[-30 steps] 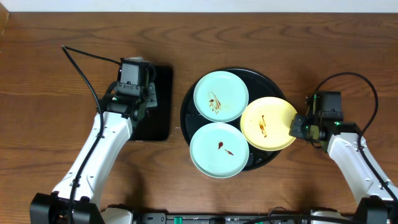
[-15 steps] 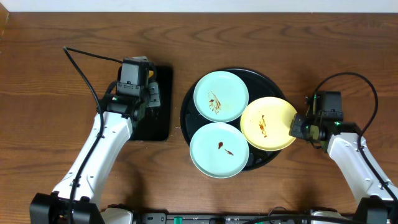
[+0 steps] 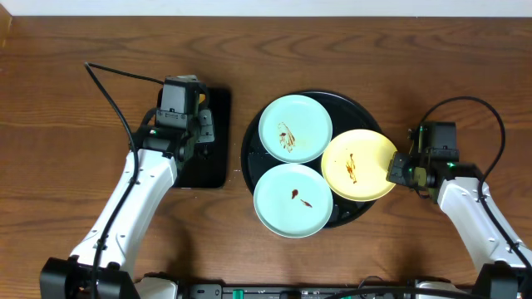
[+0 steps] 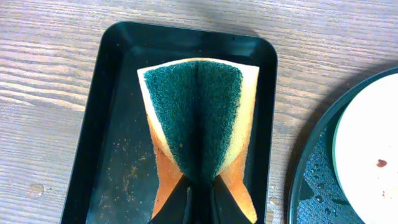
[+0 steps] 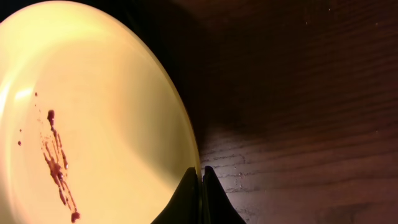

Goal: Clean dirty plates on tray and stack at the side
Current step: 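Lift the sponge with the left gripper toward the yellow plate, then scrub the yellow plate with the sponge while the right gripper holds it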

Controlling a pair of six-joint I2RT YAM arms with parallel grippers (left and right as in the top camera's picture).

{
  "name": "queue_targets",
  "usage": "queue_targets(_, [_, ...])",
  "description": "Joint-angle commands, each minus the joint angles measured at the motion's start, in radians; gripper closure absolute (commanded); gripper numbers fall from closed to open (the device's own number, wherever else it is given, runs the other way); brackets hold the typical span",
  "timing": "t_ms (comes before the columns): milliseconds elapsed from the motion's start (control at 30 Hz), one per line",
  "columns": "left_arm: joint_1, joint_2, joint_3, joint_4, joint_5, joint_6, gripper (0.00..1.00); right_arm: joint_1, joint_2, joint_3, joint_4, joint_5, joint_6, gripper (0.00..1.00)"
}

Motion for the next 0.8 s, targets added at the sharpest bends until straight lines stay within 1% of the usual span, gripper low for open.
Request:
queue_targets(0, [0.0, -0.021, 0.022, 0.003, 0.104, 0.029, 0.93, -0.005, 0.003, 0.01, 0.0, -0.019, -0.006, 0.99])
queue_targets(100, [-0.007, -0.02, 0.022, 0.026, 0.427, 0.035, 0.93, -0.005, 0.003, 0.01, 0.0, -0.019, -0.006, 0.99])
queue_targets(133, [-0.019, -0.02, 0.022, 0.038, 0.504, 0.035, 0.93, -0.005, 0.003, 0.01, 0.0, -0.019, -0.006, 0.99])
queue_targets(167, [-0.035, -0.02, 0.022, 0.049, 0.542, 0.027, 0.93, -0.005, 0.003, 0.01, 0.0, -0.019, -0.006, 0.99])
queue_targets(233, [-0.079, -0.02, 0.022, 0.065, 0.547, -0.007, 0.93, -0.005, 0.003, 0.01, 0.0, -0.019, -0.006, 0.99])
queue_targets(333, [-0.149, -0.02, 0.022, 0.092, 0.547, -0.007, 0.93, -0.004, 0.003, 0.01, 0.0, -0.029, -0.022, 0.99])
queue_targets(433, [-0.224, -0.018, 0.022, 0.137, 0.547, -0.034, 0.93, 0.002, 0.003, 0.01, -0.005, -0.047, -0.04, 0.99])
queue_targets(633, [-0.357, 0.04, 0.022, 0.261, 0.547, -0.187, 0.93, 0.017, 0.003, 0.01, -0.008, -0.047, -0.04, 0.99])
queue_targets(767, [-0.428, 0.107, 0.04, 0.291, 0.547, -0.229, 0.92, 0.017, 0.003, 0.01, -0.009, -0.046, -0.04, 0.99])
